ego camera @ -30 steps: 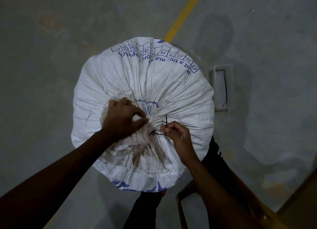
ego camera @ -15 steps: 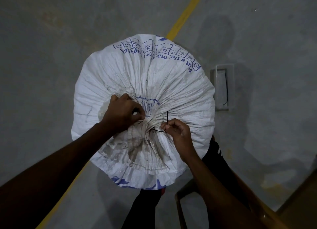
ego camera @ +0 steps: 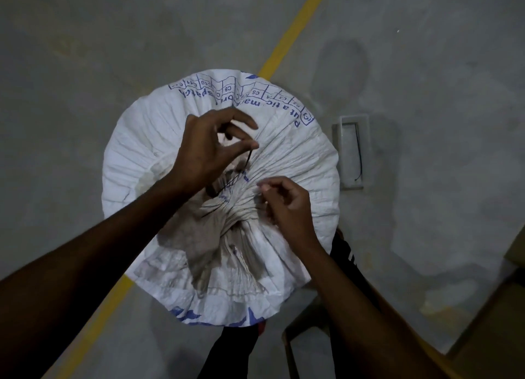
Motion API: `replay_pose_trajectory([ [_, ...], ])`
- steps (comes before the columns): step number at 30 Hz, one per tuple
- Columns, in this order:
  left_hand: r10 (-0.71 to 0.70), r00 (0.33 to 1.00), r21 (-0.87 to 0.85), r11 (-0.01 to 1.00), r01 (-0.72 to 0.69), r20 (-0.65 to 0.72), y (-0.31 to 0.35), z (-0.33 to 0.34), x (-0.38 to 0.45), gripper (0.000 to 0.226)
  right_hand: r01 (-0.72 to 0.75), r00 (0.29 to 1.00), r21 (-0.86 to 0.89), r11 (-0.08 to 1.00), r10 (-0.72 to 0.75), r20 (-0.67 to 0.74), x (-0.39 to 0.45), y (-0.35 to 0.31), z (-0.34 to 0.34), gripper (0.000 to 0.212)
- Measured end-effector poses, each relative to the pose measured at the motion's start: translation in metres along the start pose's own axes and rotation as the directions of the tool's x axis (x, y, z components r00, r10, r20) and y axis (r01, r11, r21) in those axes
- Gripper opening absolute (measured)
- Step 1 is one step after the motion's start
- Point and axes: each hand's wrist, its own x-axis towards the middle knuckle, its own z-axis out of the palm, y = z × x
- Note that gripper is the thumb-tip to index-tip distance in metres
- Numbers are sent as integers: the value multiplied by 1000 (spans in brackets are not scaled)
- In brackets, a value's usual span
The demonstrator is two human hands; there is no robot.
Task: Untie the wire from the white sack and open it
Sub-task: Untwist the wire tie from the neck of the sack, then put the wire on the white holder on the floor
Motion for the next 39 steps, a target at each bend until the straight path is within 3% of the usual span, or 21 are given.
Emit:
replay_pose_trajectory([
  [3, 54, 997, -82, 995, -59, -59, 28, 8, 25, 25, 140, 989, -148, 979, -133, 58, 20, -21, 15, 23],
  [8, 134, 978, -129, 979, -156, -160, 65, 10, 59, 24, 240, 962, -312, 919, -269, -52, 58, -62, 14, 10],
  [10, 163, 965, -133, 972, -192, -206, 75, 8, 71, 24, 295, 945, -361, 885, -325, -24, 70, -77, -5, 12],
  [15, 189, 954, -115, 969, -219, -231, 87, 8, 89, 23, 277, 960, -315, 908, -274, 54, 80, -102, -62, 12],
  [19, 135, 972, -112, 981, -159, -194, 87, 32, 95, 24, 214, 966, -383, 898, -253, -53, 92, -105, -100, 15],
  [23, 56, 996, -74, 995, -61, -64, 79, 75, 96, 31, 139, 899, -513, 847, -325, -294, 107, -101, -131, 12],
  [25, 5, 1000, -25, 1000, -5, 16, 73, 101, 98, 37, 111, 876, -552, 827, -343, -338, 113, -105, -148, 13],
  [27, -10, 997, 91, 996, 4, 71, 70, 128, 101, 38, 123, 862, -651, 749, -405, -304, 119, -111, -166, 13],
  [31, -40, 996, 302, 953, 15, 77, 84, 177, 115, 29, 154, 848, -898, 413, -522, -94, 132, -126, -204, 12],
  [34, -75, 997, 390, 919, 63, 15, 96, 205, 136, 31, 182, 823, -964, 192, -567, 43, 147, -139, -227, 10],
  [36, -54, 998, 433, 900, 44, 11, 100, 221, 153, 35, 187, 818, -971, 150, -571, 69, 160, -146, -240, 9],
  [39, -4, 994, 480, 876, -47, 106, 104, 240, 177, 45, 156, 850, -966, 208, -526, 24, 179, -151, -259, 14],
])
